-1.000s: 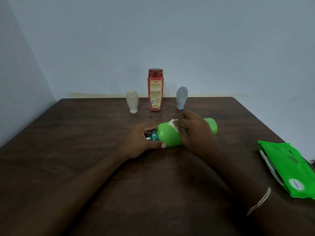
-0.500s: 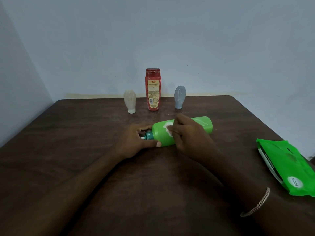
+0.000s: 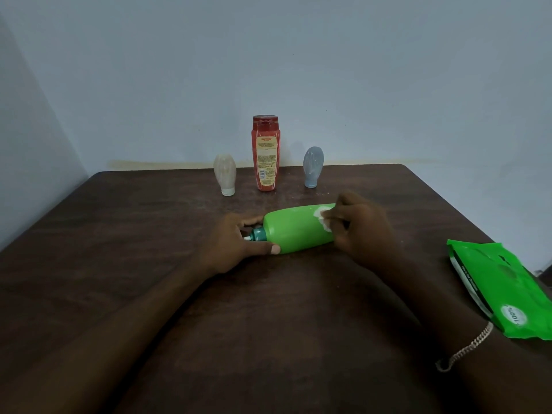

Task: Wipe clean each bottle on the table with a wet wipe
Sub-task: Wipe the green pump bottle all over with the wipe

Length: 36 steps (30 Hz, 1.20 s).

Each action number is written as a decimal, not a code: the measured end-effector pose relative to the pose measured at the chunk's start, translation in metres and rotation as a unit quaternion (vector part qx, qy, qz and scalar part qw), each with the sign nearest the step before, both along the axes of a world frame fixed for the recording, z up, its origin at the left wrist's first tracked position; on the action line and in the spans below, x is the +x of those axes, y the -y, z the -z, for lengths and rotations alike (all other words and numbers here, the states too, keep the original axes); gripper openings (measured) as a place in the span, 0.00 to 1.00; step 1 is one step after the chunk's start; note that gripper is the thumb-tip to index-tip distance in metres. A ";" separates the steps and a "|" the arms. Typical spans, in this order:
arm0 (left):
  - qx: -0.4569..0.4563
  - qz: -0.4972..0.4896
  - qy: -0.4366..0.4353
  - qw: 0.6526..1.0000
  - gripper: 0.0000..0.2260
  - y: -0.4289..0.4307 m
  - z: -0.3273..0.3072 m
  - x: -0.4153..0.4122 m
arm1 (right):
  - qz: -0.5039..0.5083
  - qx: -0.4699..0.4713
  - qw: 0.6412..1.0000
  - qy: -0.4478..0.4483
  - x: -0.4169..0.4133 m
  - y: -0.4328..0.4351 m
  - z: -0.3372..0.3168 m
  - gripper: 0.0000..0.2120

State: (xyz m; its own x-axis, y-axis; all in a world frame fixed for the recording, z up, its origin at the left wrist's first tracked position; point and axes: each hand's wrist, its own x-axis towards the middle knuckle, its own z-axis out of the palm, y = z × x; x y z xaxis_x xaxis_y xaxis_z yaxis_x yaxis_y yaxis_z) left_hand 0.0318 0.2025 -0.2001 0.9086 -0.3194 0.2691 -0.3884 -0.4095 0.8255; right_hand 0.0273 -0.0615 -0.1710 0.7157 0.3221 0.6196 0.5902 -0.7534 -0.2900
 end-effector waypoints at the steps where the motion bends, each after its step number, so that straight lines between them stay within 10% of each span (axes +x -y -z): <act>1: 0.000 -0.001 0.000 1.000 0.25 0.000 0.000 0.000 | 0.016 0.011 1.000 0.007 0.004 0.003 -0.001 0.07; 36: 0.003 0.003 -0.001 1.000 0.25 -0.002 -0.001 0.000 | 0.066 0.052 0.996 -0.028 0.023 0.044 -0.004 0.09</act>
State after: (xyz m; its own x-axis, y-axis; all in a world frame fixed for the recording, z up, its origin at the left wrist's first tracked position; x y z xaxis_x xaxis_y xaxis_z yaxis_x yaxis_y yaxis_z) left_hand 0.0318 0.2042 -0.1992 0.9075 -0.3263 0.2647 -0.3887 -0.4128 0.8237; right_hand 0.0507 -0.1060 -0.1667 0.7818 0.1594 0.6027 0.4687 -0.7878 -0.3996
